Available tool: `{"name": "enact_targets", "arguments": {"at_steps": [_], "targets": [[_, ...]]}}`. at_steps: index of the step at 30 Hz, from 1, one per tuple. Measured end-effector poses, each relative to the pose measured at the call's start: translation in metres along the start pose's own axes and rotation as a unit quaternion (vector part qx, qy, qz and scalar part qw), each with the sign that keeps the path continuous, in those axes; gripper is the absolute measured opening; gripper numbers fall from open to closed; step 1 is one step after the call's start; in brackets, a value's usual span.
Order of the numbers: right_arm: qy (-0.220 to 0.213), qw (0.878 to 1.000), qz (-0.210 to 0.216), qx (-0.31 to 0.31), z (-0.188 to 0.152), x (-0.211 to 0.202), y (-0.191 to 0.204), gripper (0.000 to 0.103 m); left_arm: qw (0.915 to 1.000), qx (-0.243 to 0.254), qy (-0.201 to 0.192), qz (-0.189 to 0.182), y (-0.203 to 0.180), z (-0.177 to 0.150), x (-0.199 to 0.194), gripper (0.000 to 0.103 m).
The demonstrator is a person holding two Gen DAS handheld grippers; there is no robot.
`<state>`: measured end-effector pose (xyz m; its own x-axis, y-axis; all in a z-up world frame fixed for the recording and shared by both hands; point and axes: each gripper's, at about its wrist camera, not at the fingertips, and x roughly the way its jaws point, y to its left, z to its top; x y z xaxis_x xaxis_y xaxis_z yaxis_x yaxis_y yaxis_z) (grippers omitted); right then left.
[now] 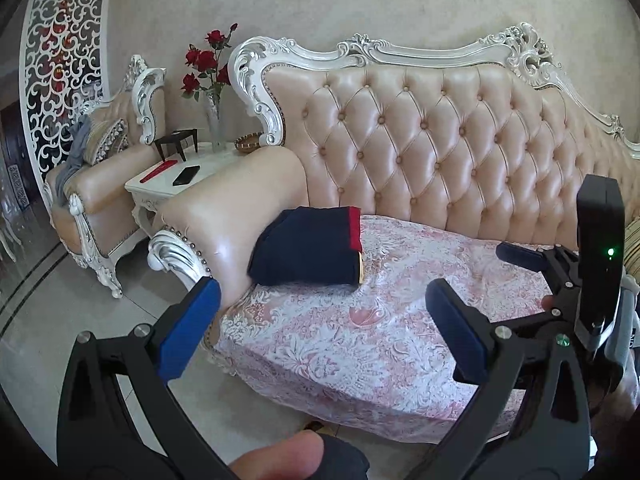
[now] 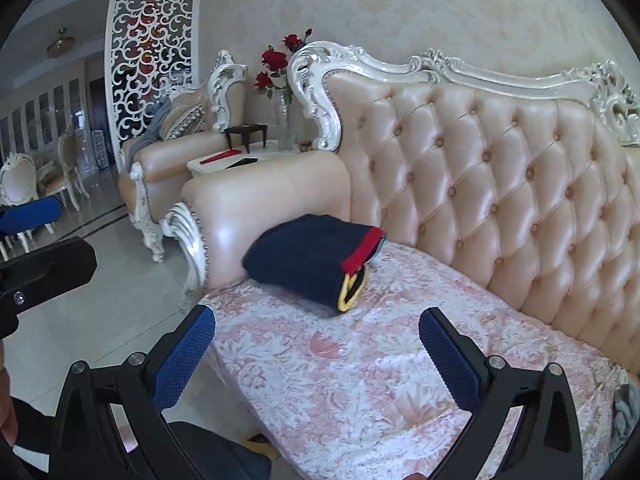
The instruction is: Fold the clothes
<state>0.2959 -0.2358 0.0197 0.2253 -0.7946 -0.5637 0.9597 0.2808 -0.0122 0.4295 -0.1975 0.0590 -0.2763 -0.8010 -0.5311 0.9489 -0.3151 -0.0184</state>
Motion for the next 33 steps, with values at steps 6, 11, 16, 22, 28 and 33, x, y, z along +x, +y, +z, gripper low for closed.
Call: {"name": "enact_targets", "arguments": {"at_steps": [6, 11, 16, 22, 28, 33], "targets": [[0.005, 1.0, -0.008, 0.0, -0.004, -0.0028, 0.0032, 0.103, 0.9999, -0.003, 0.013, -0.008, -0.0017, -0.0037, 0.0009, 0.103], [0.009, 1.0, -0.004, 0.004, -0.0064, -0.004, 0.0031, 0.103, 0.9998, -0.004, 0.018, -0.007, -0.0033, -0.0059, 0.0045, 0.103], [0.01, 1.0, 0.002, 0.005, -0.0062, -0.0051, 0.0019, 0.103, 0.9998, -0.002, 0.018, -0.003, -0.0058, -0.0061, 0.005, 0.103], [0.008, 1.0, 0.006, 0.005, -0.0058, -0.0065, 0.0024, 0.103, 0.9998, -0.008, 0.016, -0.004, -0.005, -0.0071, 0.0047, 0.103], [0.01, 1.0, 0.011, 0.005, -0.0062, -0.0078, 0.0026, 0.103, 0.9996, -0.017, 0.02, -0.007, -0.0044, -0.0074, 0.0055, 0.103], [0.011, 1.0, 0.012, 0.005, -0.0067, -0.0078, 0.0034, 0.103, 0.9996, -0.022, 0.012, -0.015, -0.0038, -0.0084, 0.0043, 0.103]]}}
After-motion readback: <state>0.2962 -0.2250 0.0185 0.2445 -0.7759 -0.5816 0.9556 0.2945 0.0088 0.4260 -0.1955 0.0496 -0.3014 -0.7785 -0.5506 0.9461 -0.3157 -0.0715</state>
